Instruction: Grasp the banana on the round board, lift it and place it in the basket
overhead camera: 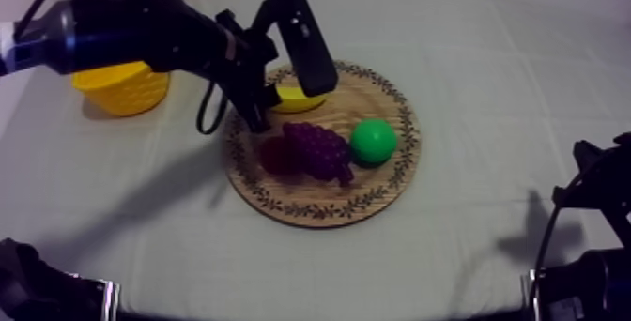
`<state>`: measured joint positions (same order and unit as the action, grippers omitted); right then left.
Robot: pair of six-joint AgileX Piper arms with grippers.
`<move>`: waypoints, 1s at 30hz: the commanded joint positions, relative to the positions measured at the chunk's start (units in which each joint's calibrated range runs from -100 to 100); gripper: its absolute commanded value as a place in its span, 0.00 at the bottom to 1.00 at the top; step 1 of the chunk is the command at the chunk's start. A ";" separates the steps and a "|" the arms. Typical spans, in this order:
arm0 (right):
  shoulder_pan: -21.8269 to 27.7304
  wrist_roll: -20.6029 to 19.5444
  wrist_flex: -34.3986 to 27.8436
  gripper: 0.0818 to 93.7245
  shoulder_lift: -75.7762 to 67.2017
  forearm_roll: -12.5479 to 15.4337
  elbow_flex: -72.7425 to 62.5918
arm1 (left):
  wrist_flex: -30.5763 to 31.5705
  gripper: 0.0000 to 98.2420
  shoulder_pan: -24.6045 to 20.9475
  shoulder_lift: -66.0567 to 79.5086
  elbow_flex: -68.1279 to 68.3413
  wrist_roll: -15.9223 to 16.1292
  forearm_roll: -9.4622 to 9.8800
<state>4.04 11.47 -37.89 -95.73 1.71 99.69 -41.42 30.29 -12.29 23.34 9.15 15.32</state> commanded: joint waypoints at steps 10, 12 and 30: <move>0.02 -0.02 -0.01 0.00 -0.02 0.02 -0.03 | -2.77 0.56 -0.73 -12.27 -9.54 0.29 0.50; 0.02 -0.02 -0.01 0.00 -0.02 0.02 -0.03 | -3.21 0.56 -0.89 -13.88 -10.73 0.24 0.83; 0.02 -0.02 -0.01 0.00 -0.02 0.02 -0.03 | -3.57 0.51 -1.30 -23.67 -15.62 -1.71 4.44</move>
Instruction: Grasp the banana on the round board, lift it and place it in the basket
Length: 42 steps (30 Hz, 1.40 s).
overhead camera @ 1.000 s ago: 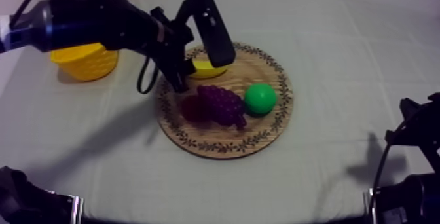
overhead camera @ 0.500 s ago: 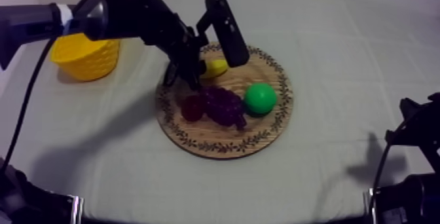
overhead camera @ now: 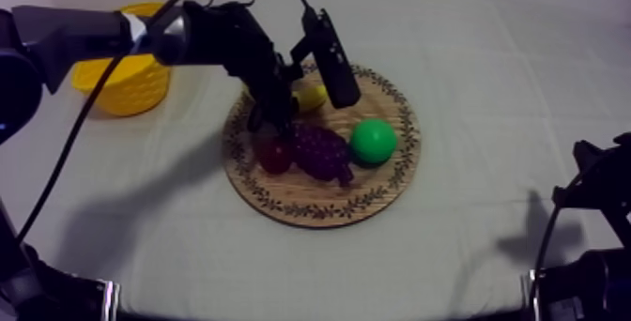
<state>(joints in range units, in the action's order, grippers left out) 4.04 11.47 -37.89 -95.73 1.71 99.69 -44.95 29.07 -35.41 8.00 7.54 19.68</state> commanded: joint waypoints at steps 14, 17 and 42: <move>0.02 0.00 -0.01 0.00 -0.02 0.02 -0.03 | -3.33 0.23 -0.20 -2.93 -6.52 -3.51 1.98; 0.02 -0.01 -0.01 0.00 -0.02 0.02 -0.03 | -6.20 0.20 -0.14 -1.60 -7.92 -4.14 2.74; 0.02 0.01 -0.01 0.00 -0.02 0.02 -0.03 | -20.13 0.15 -14.97 23.50 -3.90 -5.80 8.97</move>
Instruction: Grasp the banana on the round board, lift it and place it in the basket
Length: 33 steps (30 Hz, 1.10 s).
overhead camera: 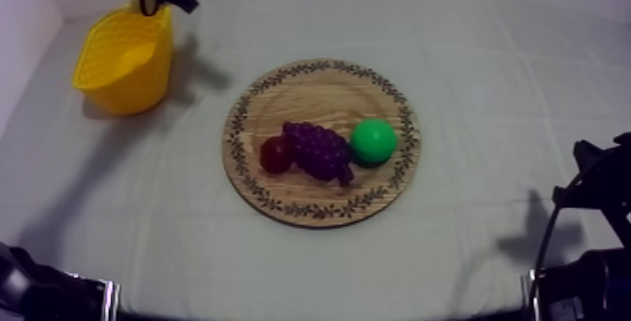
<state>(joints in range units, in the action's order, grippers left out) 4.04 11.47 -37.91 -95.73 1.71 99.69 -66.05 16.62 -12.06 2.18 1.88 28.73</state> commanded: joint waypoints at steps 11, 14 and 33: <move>0.02 0.00 0.01 0.00 -0.02 0.02 -0.03 | 7.59 0.14 -8.77 -2.49 9.26 -2.89 0.05; 0.02 0.01 0.01 0.00 -0.02 0.02 -0.03 | 8.74 0.16 -9.34 -3.62 9.86 -3.27 -0.04; 0.02 0.00 0.01 0.00 -0.02 0.02 -0.03 | 25.40 0.25 -13.48 -10.84 14.06 -7.63 -1.56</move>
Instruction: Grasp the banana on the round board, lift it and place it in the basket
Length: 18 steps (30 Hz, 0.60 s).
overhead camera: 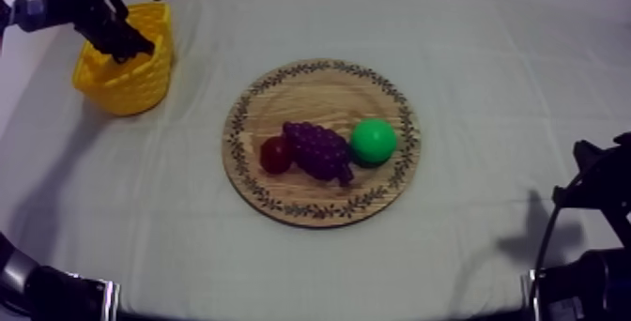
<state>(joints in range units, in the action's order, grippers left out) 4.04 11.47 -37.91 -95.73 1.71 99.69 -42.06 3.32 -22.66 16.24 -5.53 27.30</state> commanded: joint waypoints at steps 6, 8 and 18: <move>0.02 -0.01 0.01 0.00 -0.02 0.02 -0.03 | 5.75 0.40 -0.82 -1.77 -0.09 -1.04 -0.96; 0.02 -0.01 0.01 0.00 -0.02 0.02 -0.03 | 6.45 0.43 -0.85 -1.98 -0.13 -1.02 -1.07; 0.02 -0.01 0.01 0.00 -0.02 0.02 -0.03 | 9.93 0.43 -1.16 1.32 2.59 -2.07 -1.20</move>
<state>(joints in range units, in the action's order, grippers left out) 4.04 11.47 -37.91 -95.73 1.71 99.69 -32.85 2.17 -22.08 18.00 -7.57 26.12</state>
